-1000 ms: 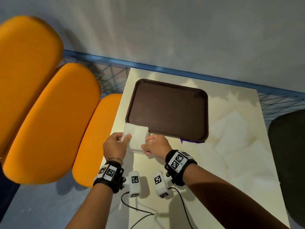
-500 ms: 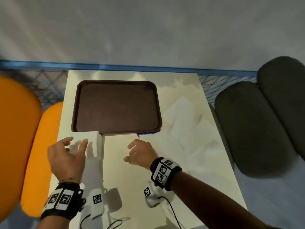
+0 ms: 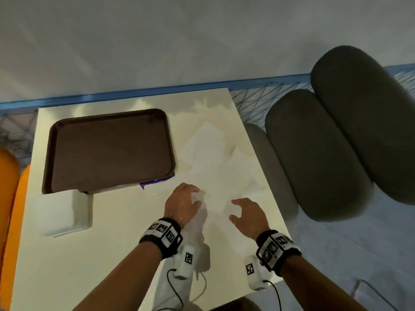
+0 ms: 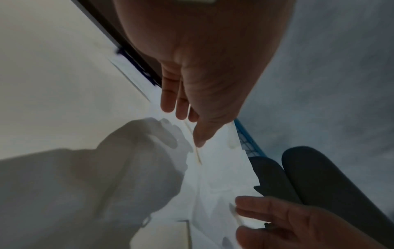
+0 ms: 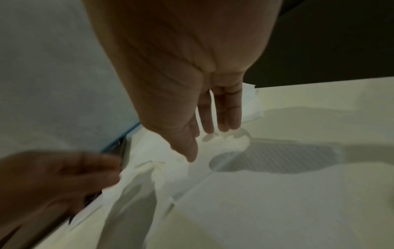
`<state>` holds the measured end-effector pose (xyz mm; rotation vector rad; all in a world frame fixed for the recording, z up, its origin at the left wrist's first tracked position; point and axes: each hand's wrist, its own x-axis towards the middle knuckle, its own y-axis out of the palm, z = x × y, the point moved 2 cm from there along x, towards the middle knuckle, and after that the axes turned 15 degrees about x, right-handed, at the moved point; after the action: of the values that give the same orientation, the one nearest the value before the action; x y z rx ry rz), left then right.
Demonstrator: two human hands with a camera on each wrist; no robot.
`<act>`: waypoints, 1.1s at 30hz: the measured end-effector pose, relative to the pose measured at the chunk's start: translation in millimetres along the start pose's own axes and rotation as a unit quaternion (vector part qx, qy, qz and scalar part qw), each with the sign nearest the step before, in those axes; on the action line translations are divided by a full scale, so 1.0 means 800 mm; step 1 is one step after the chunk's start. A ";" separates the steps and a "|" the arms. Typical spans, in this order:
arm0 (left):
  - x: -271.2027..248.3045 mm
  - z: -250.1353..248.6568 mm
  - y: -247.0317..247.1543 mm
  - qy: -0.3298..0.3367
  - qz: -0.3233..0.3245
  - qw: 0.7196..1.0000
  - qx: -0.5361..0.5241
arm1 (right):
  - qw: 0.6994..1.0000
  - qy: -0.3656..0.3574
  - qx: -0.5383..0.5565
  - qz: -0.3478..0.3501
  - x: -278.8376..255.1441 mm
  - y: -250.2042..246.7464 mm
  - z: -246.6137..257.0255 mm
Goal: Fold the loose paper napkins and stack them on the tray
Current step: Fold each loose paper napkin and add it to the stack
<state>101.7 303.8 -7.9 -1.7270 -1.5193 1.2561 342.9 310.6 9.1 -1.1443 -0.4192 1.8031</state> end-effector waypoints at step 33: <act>-0.070 -0.126 0.034 -0.058 -0.023 0.995 -0.076 | 0.844 0.094 0.509 0.141 0.014 -0.066 -0.014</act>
<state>206.0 262.9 30.5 -1.7272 -1.7518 1.2655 378.5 345.3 33.4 -0.5942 0.8049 1.7295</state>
